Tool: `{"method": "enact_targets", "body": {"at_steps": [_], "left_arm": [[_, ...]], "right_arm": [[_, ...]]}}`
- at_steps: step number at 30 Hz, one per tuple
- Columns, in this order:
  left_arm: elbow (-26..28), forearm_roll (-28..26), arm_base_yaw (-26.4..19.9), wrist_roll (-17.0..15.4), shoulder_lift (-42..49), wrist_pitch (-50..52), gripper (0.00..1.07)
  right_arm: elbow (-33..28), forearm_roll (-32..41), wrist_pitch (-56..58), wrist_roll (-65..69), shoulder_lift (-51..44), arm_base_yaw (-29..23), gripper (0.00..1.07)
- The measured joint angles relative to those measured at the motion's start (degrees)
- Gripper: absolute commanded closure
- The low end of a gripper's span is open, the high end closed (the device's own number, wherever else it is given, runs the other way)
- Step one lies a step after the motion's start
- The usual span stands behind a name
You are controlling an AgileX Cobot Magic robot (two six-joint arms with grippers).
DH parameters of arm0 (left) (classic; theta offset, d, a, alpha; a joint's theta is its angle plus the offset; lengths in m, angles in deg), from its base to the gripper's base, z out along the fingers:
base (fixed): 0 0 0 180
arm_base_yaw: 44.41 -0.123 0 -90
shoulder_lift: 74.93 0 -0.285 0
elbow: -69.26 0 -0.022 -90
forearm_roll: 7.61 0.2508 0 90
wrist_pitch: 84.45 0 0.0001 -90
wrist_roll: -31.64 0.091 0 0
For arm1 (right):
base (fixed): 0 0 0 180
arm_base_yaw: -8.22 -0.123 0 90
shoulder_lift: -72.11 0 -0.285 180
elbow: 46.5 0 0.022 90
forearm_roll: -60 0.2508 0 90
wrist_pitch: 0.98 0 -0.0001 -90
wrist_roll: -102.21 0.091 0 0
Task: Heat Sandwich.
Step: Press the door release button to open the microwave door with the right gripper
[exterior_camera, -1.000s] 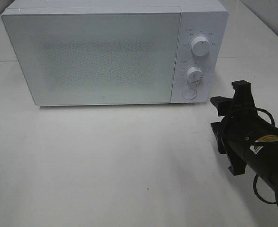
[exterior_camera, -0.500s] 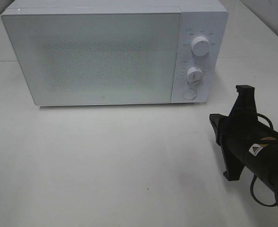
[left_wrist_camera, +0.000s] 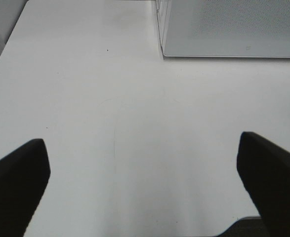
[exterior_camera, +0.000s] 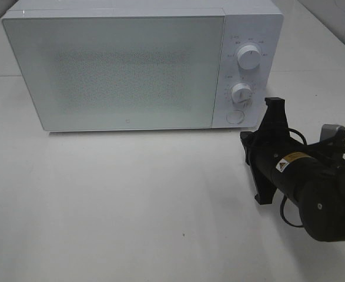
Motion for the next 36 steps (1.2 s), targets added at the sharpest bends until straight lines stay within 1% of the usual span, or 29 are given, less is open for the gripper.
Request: {"method": "enact_targets", "body": {"at_steps": [1,4,7,9,11,13,23,27,36], "left_arm": [[0.0,0.0,0.0,0.0,0.0,0.0,0.09],[0.0,0.0,0.0,0.0,0.0,0.0,0.09],[0.0,0.0,0.0,0.0,0.0,0.0,0.09],[0.0,0.0,0.0,0.0,0.0,0.0,0.09],[0.0,0.0,0.0,0.0,0.0,0.0,0.09],[0.0,0.0,0.0,0.0,0.0,0.0,0.09],[0.0,0.0,0.0,0.0,0.0,0.0,0.09],[0.0,0.0,0.0,0.0,0.0,0.0,0.09],[0.0,0.0,0.0,0.0,0.0,0.0,0.09]], "right_arm": [[0.0,0.0,0.0,0.0,0.0,0.0,1.07],[3.0,-2.2,2.6,-0.1,1.7,2.6,1.07],[4.4,-3.0,3.2,-0.2,2.8,3.8,1.07],[6.9,-4.5,4.9,-0.4,4.3,5.4,1.07],[7.6,-5.2,5.7,-0.5,4.8,6.0,1.07],[9.9,-6.8,7.8,-0.6,5.7,7.3,1.07],[16.7,-8.2,9.9,-1.7,10.0,9.9,1.07],[18.4,-8.4,10.0,-2.1,11.5,11.0,1.07],[19.6,-8.4,10.0,-2.4,12.8,11.2,1.07]]}}
